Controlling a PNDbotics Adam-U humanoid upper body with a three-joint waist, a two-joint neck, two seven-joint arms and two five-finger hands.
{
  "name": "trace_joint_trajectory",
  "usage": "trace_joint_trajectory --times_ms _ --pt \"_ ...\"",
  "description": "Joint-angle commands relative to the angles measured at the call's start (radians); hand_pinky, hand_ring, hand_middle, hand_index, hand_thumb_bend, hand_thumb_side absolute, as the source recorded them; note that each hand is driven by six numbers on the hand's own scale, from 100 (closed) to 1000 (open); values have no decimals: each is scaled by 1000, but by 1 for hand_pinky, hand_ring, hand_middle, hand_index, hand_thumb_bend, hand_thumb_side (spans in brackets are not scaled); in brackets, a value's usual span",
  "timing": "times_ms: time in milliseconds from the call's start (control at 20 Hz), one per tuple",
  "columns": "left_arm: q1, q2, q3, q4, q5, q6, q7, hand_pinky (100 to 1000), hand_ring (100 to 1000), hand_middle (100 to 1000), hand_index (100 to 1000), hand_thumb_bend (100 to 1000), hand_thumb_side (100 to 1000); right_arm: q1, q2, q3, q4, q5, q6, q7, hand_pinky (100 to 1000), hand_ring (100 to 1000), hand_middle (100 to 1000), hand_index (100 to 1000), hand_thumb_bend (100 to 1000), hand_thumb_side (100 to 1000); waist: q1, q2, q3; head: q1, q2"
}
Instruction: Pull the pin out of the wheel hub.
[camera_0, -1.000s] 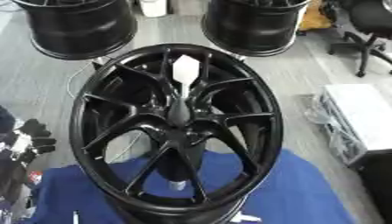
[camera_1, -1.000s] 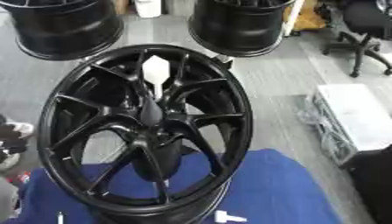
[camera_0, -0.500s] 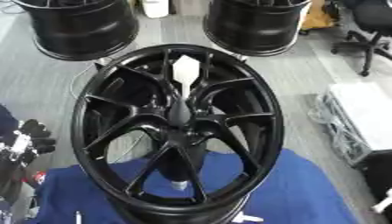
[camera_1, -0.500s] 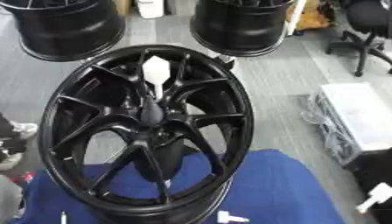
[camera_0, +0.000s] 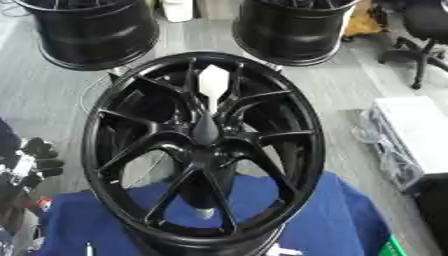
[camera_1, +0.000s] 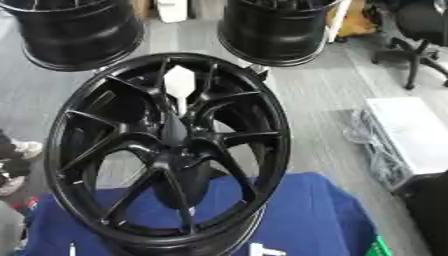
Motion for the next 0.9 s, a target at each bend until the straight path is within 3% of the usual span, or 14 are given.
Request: trace_joint_trajectory --times_ms 50,150,300,450,600,750,900 --pt "-8 9 9 -23 3 -2 6 693 623 590 694 487 605 17 16 -52 -194 -26 -27 -13 629 505 702 765 100 782 0 -16 -4 4 -11" --pt "-8 8 8 -24 4 -2 6 692 623 590 693 488 604 30 48 -67 -295 -52 -29 -6 613 489 659 738 100 768 2 -16 -5 4 -12" --pt "-11 5 7 -24 6 -4 6 692 623 589 693 485 604 87 164 -51 -572 -176 -85 32 605 484 627 719 100 767 9 -15 -6 3 -12" --pt "-10 3 6 -24 8 -5 7 692 623 589 693 485 604 126 249 -11 -728 -338 -76 70 602 486 610 711 100 794 14 -16 -9 6 -9" --pt "-11 1 6 -25 11 -8 8 691 623 589 692 484 602 155 339 19 -831 -426 -65 87 604 488 604 709 100 800 21 -17 -11 17 -8" --pt "-11 -1 5 -25 13 -9 11 691 623 588 692 484 602 171 402 43 -891 -417 -42 97 605 488 603 706 100 807 25 -16 -15 17 -9" --pt "-12 -3 3 -23 14 -9 10 691 623 588 692 484 601 185 415 81 -910 -399 -18 119 603 483 596 701 100 821 27 -17 -14 15 -8"
